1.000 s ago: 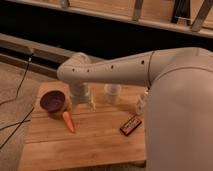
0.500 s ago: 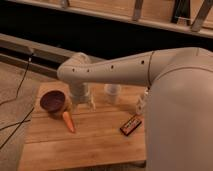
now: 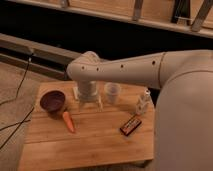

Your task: Knock the bottle over

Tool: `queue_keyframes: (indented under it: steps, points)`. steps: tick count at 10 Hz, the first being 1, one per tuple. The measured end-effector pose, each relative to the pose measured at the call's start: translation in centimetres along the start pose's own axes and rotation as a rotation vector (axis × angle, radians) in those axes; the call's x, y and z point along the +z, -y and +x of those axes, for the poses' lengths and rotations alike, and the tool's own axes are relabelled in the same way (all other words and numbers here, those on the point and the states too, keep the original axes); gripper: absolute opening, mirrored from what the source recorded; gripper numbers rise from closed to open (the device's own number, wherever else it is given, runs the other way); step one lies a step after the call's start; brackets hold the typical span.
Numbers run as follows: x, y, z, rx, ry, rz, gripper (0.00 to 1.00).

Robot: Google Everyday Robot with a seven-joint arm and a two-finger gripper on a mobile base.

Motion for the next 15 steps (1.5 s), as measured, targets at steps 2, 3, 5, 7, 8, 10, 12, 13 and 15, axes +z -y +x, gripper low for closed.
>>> queue_keyframes:
  steps: [2, 3, 5, 7, 8, 10, 12, 13, 15]
  points:
    - [0.0, 4.9, 1.2, 0.102, -0.05, 0.014, 0.65]
    - [0.0, 6.5, 1.5, 0.14, -0.063, 0.02, 0.65]
    - [0.4, 10.1, 1.6, 0.238, -0.079, 0.038, 0.65]
    - [0.8, 13.1, 1.0, 0.321, -0.07, 0.051, 0.65]
    - [1.0, 13.9, 0.7, 0.344, -0.065, 0.053, 0.65]
    - [1.6, 15.7, 0.4, 0.391, -0.057, 0.063, 0.65]
    - [2.7, 17.4, 0.3, 0.409, -0.051, 0.077, 0.65]
    - [3.1, 18.0, 0.1, 0.413, -0.051, 0.082, 0.65]
    - [4.6, 19.7, -0.7, 0.408, -0.053, 0.098, 0.65]
